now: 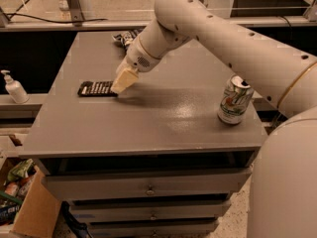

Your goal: Pick rxbar chocolate

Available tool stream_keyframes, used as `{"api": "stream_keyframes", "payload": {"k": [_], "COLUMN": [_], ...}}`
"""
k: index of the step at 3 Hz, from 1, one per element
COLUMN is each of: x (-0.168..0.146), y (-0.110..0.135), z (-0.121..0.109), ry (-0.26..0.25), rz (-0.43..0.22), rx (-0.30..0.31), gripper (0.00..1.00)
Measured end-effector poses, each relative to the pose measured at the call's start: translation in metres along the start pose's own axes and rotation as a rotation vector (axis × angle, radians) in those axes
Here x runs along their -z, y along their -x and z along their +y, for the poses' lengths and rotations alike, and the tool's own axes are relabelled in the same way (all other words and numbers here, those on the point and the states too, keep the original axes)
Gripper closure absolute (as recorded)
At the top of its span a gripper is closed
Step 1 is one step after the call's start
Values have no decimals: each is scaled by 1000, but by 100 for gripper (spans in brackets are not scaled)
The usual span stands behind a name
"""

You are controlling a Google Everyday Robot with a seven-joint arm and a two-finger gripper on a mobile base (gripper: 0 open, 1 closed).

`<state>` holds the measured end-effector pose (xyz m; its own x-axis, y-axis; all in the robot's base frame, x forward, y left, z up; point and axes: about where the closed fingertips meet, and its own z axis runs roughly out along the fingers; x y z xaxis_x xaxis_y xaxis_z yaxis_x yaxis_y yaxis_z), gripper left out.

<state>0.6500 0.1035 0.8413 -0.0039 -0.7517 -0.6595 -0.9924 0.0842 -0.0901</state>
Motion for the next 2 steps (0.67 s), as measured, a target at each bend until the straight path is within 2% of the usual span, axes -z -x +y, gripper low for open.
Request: {"api": "stream_keyframes", "payload": {"k": [1,2], "x": [-1,-11], "y": [3,2], "z": [-2,0], "ry": [-2,9], "rz": [0,9], "rx": [0,-5], "gripper": [0,0]}}
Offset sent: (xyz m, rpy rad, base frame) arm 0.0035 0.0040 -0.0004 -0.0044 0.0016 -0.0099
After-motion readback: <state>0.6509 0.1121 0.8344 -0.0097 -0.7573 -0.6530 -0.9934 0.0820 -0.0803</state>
